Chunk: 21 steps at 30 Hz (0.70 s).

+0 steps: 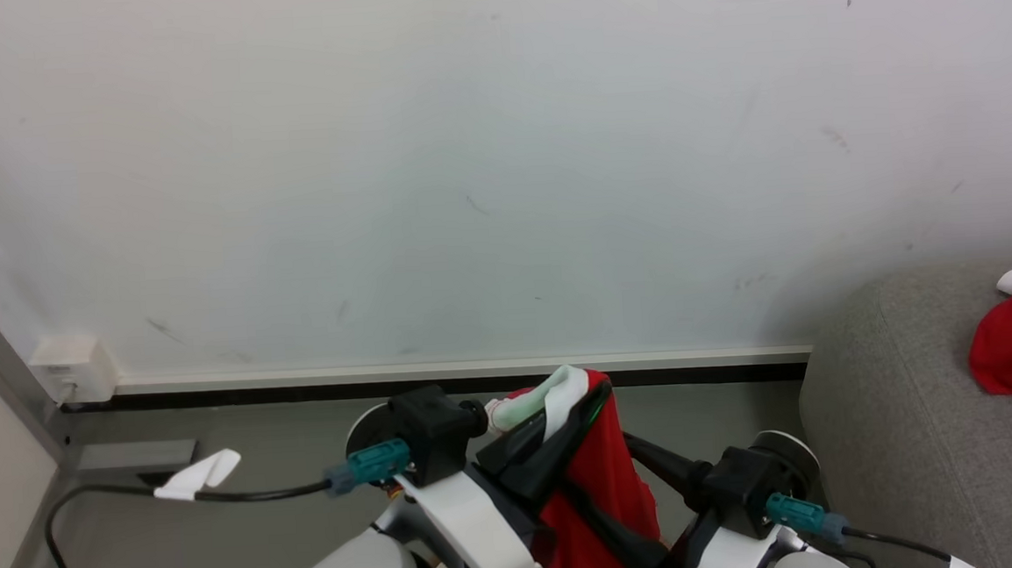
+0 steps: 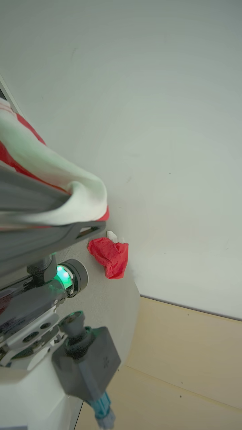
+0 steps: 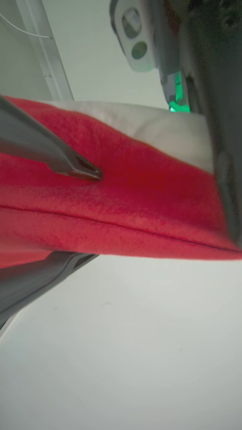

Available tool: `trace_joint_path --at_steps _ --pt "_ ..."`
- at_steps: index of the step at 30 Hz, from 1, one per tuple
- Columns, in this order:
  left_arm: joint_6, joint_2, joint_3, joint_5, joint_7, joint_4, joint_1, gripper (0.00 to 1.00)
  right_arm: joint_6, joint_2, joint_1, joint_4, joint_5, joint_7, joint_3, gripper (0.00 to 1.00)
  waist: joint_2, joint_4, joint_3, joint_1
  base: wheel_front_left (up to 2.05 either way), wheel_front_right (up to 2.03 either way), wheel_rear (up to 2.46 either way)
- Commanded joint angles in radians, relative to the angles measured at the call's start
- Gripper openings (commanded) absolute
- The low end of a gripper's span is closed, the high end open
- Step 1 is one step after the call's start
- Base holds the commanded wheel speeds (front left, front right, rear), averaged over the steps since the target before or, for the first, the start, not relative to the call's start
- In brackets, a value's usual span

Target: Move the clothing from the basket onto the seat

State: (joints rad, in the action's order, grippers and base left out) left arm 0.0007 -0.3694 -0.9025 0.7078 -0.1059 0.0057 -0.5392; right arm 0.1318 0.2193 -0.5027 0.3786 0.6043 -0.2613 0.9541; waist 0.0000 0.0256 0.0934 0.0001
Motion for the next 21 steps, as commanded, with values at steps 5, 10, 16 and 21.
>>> trace_joint_path --at_steps 5,10,16,21 --pt "0.01 -0.007 -0.003 -0.008 0.001 0.015 -0.003 0.0 -0.002 -0.007 -0.036 0.028 0.05 -0.002 0.003 0.0 0.0 0.0 -0.009 -0.0001 0.0 0.0 0.0" --pt "0.03 -0.022 -0.002 -0.031 -0.022 0.059 0.013 0.64 -0.002 0.008 -0.036 0.029 0.035 -0.003 -0.036 0.0 0.0 -0.013 -0.02 -0.0001 0.0 0.0 0.0" --pt "0.031 -0.025 -0.008 -0.033 -0.047 0.112 0.033 1.0 -0.002 0.041 -0.044 0.01 0.011 -0.003 -0.107 0.0 0.0 -0.055 -0.039 -0.0001 0.0 0.0 0.0" --pt "0.029 -0.01 -0.01 -0.026 -0.067 0.135 0.04 1.0 -0.002 0.071 -0.046 -0.011 0.0 -0.003 -0.144 0.0 0.0 -0.1 -0.054 -0.0001 0.0 0.0 0.0"
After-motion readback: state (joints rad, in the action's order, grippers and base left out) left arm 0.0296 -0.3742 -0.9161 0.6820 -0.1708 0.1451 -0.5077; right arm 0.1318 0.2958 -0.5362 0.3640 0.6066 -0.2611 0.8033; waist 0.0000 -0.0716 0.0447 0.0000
